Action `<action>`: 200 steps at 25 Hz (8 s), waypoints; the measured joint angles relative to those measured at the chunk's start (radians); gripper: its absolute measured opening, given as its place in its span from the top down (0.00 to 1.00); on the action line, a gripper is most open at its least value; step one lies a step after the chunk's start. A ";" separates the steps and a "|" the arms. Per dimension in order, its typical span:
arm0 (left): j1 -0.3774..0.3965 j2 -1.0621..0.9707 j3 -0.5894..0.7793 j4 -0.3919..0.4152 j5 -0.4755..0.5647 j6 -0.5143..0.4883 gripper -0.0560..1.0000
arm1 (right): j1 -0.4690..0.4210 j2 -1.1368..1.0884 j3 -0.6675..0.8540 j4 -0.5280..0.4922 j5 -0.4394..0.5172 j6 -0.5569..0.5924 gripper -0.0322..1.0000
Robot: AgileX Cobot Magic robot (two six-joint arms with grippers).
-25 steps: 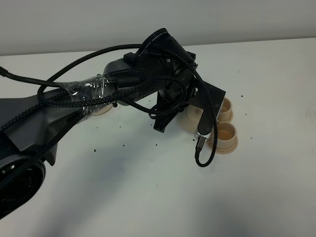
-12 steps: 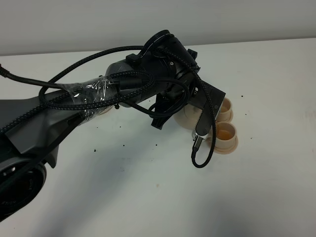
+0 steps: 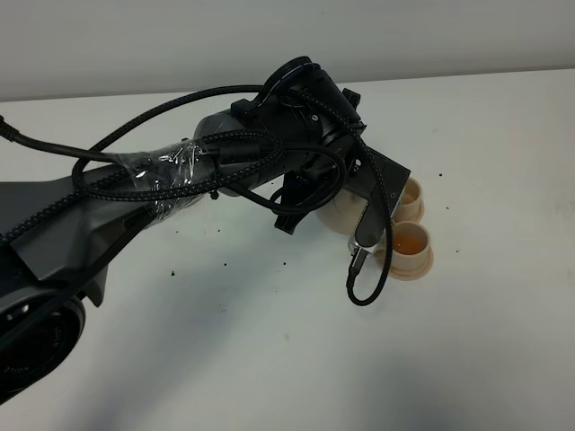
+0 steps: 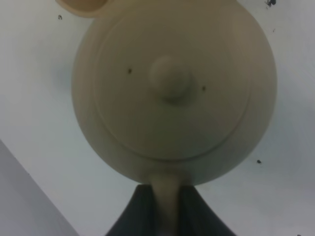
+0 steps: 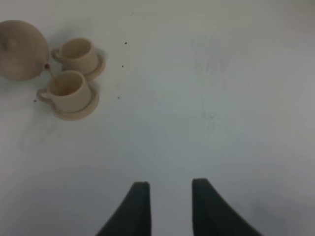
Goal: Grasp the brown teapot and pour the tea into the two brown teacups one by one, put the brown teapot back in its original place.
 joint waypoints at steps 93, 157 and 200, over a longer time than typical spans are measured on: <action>-0.046 0.000 0.000 0.178 -0.081 0.003 0.80 | 0.000 0.000 0.000 0.000 0.000 0.000 0.74; 0.109 0.050 0.001 -0.039 -0.165 -0.153 0.80 | 0.000 0.000 0.000 0.000 0.000 0.000 0.74; 0.105 0.060 0.001 -0.007 -0.207 -0.188 0.80 | 0.000 0.000 0.000 0.000 0.000 0.000 0.74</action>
